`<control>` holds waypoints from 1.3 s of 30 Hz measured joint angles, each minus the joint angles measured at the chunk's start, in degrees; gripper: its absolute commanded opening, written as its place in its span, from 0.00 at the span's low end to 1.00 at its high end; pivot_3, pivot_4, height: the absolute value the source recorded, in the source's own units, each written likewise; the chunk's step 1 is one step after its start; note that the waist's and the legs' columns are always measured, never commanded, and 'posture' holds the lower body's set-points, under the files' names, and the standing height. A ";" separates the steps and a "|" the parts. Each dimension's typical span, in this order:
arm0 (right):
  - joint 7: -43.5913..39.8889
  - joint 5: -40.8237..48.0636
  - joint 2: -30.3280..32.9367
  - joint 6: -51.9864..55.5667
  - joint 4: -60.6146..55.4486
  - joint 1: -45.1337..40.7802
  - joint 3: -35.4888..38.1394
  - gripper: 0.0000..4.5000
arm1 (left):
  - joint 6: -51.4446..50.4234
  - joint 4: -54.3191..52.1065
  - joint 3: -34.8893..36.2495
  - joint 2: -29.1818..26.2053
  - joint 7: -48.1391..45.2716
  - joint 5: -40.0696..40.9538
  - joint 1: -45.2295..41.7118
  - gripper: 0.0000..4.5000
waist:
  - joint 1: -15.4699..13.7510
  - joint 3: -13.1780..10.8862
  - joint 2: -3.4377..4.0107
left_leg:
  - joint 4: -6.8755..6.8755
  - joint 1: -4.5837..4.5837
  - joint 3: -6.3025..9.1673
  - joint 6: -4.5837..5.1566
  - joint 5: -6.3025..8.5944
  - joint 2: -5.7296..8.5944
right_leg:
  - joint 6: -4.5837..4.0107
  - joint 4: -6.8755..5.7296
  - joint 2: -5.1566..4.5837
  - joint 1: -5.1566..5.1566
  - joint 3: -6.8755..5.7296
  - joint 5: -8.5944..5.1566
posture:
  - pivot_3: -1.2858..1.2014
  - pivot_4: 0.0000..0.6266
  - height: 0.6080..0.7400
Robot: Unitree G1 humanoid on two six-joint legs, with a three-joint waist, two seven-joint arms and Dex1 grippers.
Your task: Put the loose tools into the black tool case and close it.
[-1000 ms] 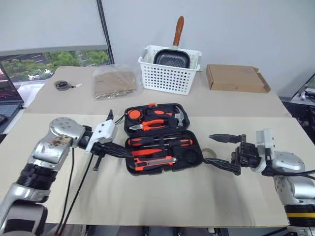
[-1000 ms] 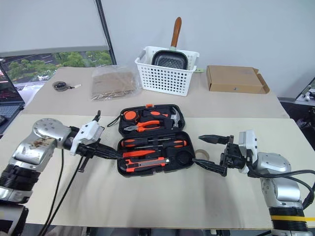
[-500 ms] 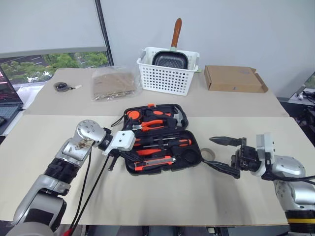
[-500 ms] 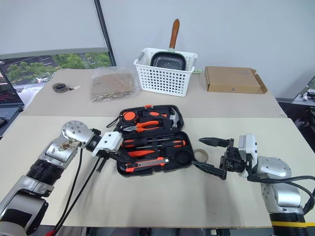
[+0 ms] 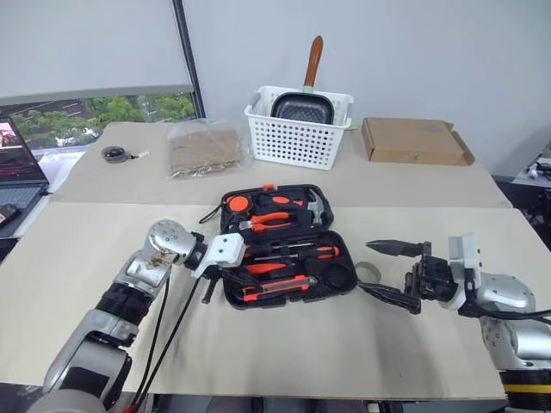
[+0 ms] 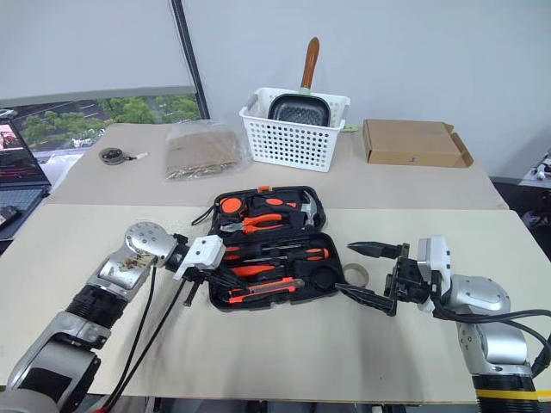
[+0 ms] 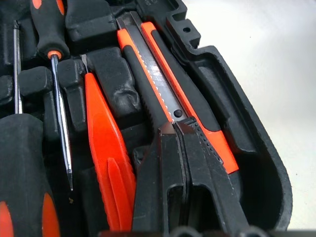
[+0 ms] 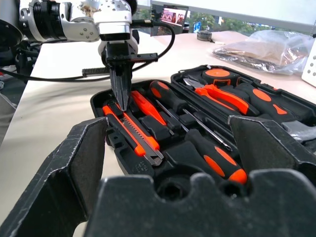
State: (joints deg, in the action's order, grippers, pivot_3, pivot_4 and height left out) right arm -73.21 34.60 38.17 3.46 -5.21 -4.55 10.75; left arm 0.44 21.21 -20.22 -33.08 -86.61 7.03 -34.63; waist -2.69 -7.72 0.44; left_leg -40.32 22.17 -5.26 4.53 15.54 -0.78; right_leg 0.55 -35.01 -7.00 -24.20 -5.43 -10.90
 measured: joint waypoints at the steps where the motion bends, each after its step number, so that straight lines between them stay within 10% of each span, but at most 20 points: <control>1: -0.04 0.00 0.00 0.00 0.00 -0.01 0.00 1.00 | 0.19 0.42 0.00 0.28 0.18 -0.03 -0.01 0.01 | -0.09 0.07 0.01 | 0.00 -0.05 0.00 0.02 0.02 0.01 | -0.03 0.01 -0.03 0.02 0.00 -0.04 | 0.52 0.24 0.70; 12: -0.45 -1.21 1.85 0.10 0.58 -1.17 -0.35 1.00 | 0.07 -1.55 1.58 0.06 1.62 0.48 1.31 0.01 | 0.18 0.51 -0.09 | 0.00 0.02 -0.09 -0.33 0.22 0.03 | -0.07 -0.05 -0.31 0.03 -0.11 -0.08 | 0.52 0.24 0.70; 20: 2.51 -7.61 3.78 0.09 2.99 -1.80 -1.38 1.00 | -19.89 -20.15 11.15 -3.14 6.23 13.10 5.00 0.01 | 0.64 0.19 -0.58 | -0.01 1.08 -0.07 -0.22 -0.13 0.01 | -0.20 -0.08 -0.08 -0.89 -0.07 0.35 | 0.52 0.24 0.70; 33: 3.42 -18.35 14.49 4.56 2.91 -3.80 -7.33 1.00 | -40.86 -40.75 22.93 -11.38 13.73 32.10 11.96 0.95 | 1.28 -0.04 -0.77 | 0.02 0.87 -0.01 -0.17 -0.08 -0.02 | 0.00 -0.09 -0.01 -0.77 -0.06 -0.06 | 0.52 0.24 0.70; 39: 2.02 -20.00 14.60 5.95 2.97 -6.76 -11.14 0.88 | -40.16 -42.55 23.30 -14.53 14.51 32.01 16.56 1.00 | 1.59 -0.11 -0.82 | 0.07 0.89 -0.02 -0.22 -0.11 -0.05 | -0.03 -0.07 0.02 -0.81 -0.04 -0.04 | 0.52 0.24 0.70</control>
State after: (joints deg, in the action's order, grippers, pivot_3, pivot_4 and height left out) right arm -71.19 14.59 52.77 9.40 -2.24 -11.30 -0.39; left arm -39.72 -21.34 3.08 -47.61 -72.10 39.04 -18.07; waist -1.09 -7.83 -0.38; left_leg -40.25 23.06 -5.28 4.31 15.43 -0.83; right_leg 0.52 -35.08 -6.98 -25.01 -5.47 -10.94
